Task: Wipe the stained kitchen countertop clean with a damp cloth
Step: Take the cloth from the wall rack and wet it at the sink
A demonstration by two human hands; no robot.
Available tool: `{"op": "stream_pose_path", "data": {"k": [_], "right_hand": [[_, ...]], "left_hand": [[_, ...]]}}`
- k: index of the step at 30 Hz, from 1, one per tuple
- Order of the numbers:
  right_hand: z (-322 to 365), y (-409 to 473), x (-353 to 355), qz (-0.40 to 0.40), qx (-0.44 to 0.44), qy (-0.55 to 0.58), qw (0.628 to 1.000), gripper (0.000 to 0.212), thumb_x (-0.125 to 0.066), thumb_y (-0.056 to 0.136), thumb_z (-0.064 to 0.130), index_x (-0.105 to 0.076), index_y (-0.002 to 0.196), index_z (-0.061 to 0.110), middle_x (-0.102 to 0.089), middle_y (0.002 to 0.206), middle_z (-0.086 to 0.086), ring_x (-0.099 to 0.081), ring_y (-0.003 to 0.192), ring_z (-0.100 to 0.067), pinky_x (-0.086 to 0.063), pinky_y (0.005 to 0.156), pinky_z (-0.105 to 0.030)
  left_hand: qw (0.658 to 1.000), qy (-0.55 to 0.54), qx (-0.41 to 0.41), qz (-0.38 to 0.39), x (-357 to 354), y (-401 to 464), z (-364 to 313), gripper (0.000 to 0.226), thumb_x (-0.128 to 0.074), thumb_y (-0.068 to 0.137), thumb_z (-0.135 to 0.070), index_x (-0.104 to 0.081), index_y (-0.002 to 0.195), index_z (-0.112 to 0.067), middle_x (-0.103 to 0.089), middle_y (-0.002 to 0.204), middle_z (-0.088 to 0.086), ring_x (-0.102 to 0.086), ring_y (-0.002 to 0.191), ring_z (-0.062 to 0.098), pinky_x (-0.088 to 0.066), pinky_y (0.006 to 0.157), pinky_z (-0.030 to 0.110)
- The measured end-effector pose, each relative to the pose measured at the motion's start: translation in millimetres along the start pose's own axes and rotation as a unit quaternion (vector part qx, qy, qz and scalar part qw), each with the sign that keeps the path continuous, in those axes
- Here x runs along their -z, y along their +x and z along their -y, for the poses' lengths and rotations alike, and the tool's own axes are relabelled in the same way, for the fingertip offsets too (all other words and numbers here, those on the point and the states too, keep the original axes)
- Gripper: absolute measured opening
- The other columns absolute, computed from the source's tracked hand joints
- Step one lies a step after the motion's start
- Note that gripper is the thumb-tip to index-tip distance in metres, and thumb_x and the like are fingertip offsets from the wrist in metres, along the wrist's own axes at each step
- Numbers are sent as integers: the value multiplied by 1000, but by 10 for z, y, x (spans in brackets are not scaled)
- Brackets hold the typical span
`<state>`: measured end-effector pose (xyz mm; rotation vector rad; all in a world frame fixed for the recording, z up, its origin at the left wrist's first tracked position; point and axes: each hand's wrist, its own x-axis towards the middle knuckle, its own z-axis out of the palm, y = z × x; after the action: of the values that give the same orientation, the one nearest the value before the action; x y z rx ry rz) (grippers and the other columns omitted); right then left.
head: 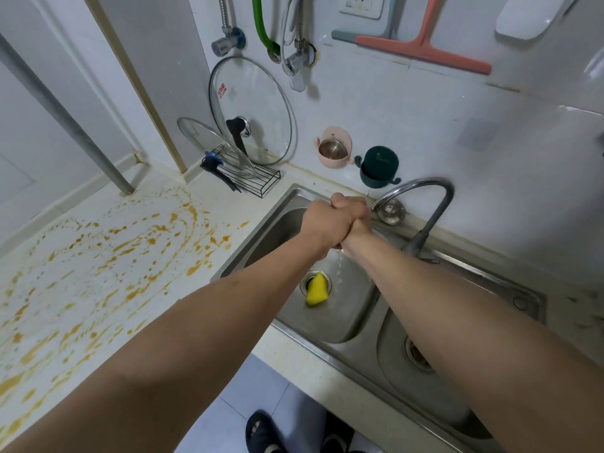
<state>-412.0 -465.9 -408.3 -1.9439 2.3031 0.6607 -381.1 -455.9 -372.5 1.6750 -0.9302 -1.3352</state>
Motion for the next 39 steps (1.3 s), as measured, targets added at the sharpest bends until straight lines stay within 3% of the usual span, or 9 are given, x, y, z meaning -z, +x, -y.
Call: {"op": "stream_pose_path", "data": {"k": [3, 5, 7, 9, 12, 15, 24, 35, 39], "right_hand": [[5, 36, -36, 10, 50, -16, 999, 29, -78, 77, 17, -63, 87, -5, -56, 77, -20, -58, 85, -29, -55, 84, -34], [-117, 145, -17, 45, 127, 219, 966, 21, -62, 90, 10, -61, 102, -7, -56, 94, -24, -61, 94, -27, -56, 88, -35], [-216, 14, 170, 144, 16, 577, 804, 41, -20, 104, 22, -48, 132, 10, -57, 115, -16, -61, 83, -5, -58, 79, -21], [-313, 139, 133, 158, 88, 645, 742, 27, -29, 110, 14, -43, 132, 21, -55, 102, 0, -53, 75, -1, -53, 68, -12], [-271, 101, 230, 128, 151, 611, 767, 33, -42, 107, 34, -60, 111, 6, -63, 85, -9, -65, 78, -26, -54, 70, -32], [-283, 17, 389, 156, 170, 677, 699, 45, -39, 107, 38, -58, 129, 4, -65, 121, -20, -64, 109, -38, -52, 99, -53], [-260, 200, 471, 158, 240, 621, 730, 45, -57, 83, -5, -69, 121, 15, -65, 115, -15, -63, 105, -31, -59, 84, -40], [-307, 234, 736, 30, 310, 501, 808, 32, -82, 77, 13, -61, 95, 29, -64, 90, 2, -62, 75, -16, -43, 57, -27], [-142, 16, 844, 1, 354, 482, 802, 50, -78, 76, 19, -60, 121, 32, -60, 110, 6, -63, 97, -15, -53, 79, -34]], "left_hand": [[1000, 0, 5, -6, 1, -6, 15, 54, -85, 51, -47, -73, 90, -11, -76, 89, 9, -76, 82, 24, -65, 61, 49], [1000, 2, 9, 5, 20, -8, 16, 54, -86, 55, -46, -72, 94, -11, -76, 95, 11, -76, 85, 26, -65, 64, 50], [999, 15, 17, 28, 90, -19, 11, 61, -86, 56, -54, -72, 100, -13, -76, 100, 11, -76, 86, 27, -66, 68, 47], [996, 43, 18, 79, 206, -51, 3, 67, -84, 57, -67, -72, 107, -23, -76, 101, 9, -76, 86, 25, -66, 73, 42], [985, 75, 27, 151, 401, -93, -18, 79, -71, 63, -86, -66, 118, -30, -75, 111, 10, -73, 101, 29, -62, 85, 50], [990, 45, 45, 127, 585, -93, -45, 88, -53, 72, -94, -61, 126, -25, -69, 117, 6, -67, 110, 31, -58, 89, 55], [998, -50, 29, -24, 942, -167, -25, 36, -54, 91, 13, -65, 122, -2, -69, 116, 26, -77, 92, 36, -65, 76, 44], [1000, 5, 17, -7, 1378, -228, -19, 29, -75, 93, -22, -65, 111, -1, -75, 109, 20, -74, 99, 32, -62, 90, 49], [998, -62, -1, -32, 1606, -284, -16, 35, -71, 97, -31, -70, 116, -2, -76, 107, 19, -76, 88, 26, -62, 73, 36]]}}
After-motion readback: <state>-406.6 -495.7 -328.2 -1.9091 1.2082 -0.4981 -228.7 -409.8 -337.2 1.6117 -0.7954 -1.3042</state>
